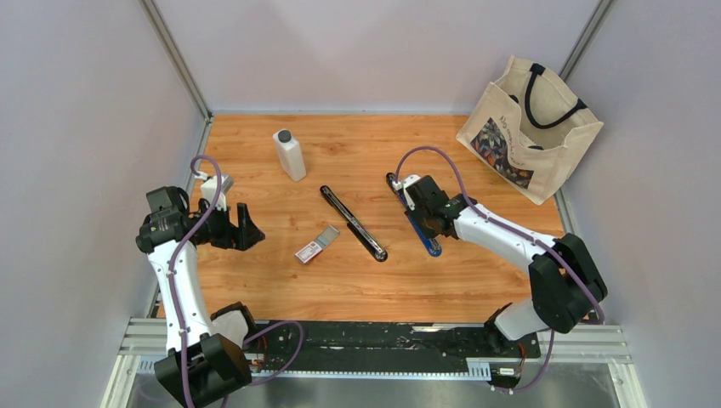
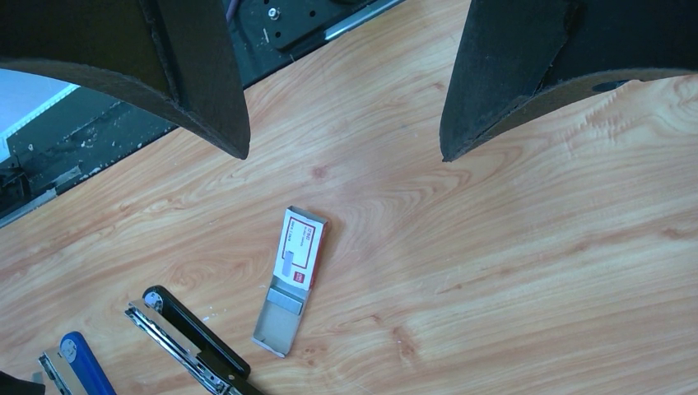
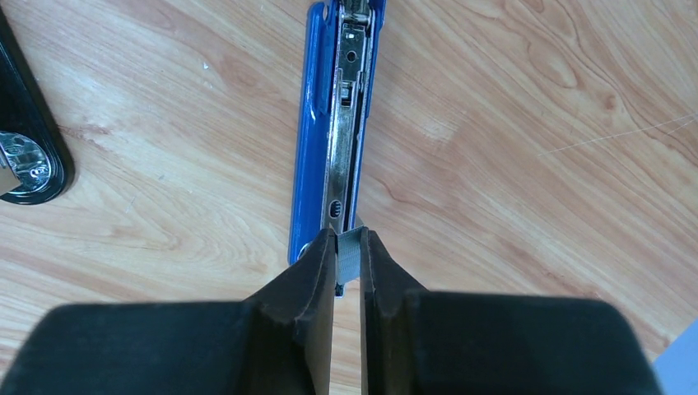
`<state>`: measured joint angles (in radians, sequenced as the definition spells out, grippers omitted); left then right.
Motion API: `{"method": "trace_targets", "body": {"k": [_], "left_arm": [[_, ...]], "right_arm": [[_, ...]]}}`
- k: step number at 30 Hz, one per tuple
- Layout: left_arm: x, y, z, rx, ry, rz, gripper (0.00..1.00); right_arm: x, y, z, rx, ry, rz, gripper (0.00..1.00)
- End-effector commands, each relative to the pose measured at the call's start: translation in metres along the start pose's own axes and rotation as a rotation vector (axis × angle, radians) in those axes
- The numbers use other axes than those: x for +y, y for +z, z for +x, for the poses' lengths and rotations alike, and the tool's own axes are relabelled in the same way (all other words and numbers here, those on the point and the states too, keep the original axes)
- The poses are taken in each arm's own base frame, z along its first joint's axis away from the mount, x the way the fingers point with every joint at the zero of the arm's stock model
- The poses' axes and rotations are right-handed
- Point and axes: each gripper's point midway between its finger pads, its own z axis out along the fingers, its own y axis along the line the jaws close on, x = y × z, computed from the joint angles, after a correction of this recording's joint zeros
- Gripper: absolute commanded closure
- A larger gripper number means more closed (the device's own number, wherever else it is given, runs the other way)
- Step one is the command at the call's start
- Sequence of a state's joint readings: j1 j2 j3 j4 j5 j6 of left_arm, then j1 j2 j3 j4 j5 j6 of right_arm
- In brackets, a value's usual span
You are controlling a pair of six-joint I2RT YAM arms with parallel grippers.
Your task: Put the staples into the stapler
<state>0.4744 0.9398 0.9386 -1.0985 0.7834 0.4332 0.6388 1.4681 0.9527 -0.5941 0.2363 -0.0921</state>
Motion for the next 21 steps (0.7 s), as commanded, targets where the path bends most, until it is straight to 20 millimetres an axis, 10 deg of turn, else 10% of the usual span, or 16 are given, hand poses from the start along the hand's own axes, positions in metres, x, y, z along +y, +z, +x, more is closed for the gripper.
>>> {"method": "trace_targets", "body": {"k": [1, 12, 21], "left_arm": [[0.003, -0.001, -0.003, -0.014, 0.001, -0.007, 0.07], [0.002, -0.001, -0.004, -0.015, 0.002, -0.004, 0.07], [0.003, -0.001, -0.003, -0.014, 0.0, -0.001, 0.07]], "right_arm": [[0.004, -0.002, -0.012, -0.019, 0.033, -0.028, 0.87], [0.003, 0.002, -0.008, 0.002, 0.031, -0.025, 0.86], [-0.071, 0.002, -0.008, -0.005, 0.12, 0.071, 0.66]]}}
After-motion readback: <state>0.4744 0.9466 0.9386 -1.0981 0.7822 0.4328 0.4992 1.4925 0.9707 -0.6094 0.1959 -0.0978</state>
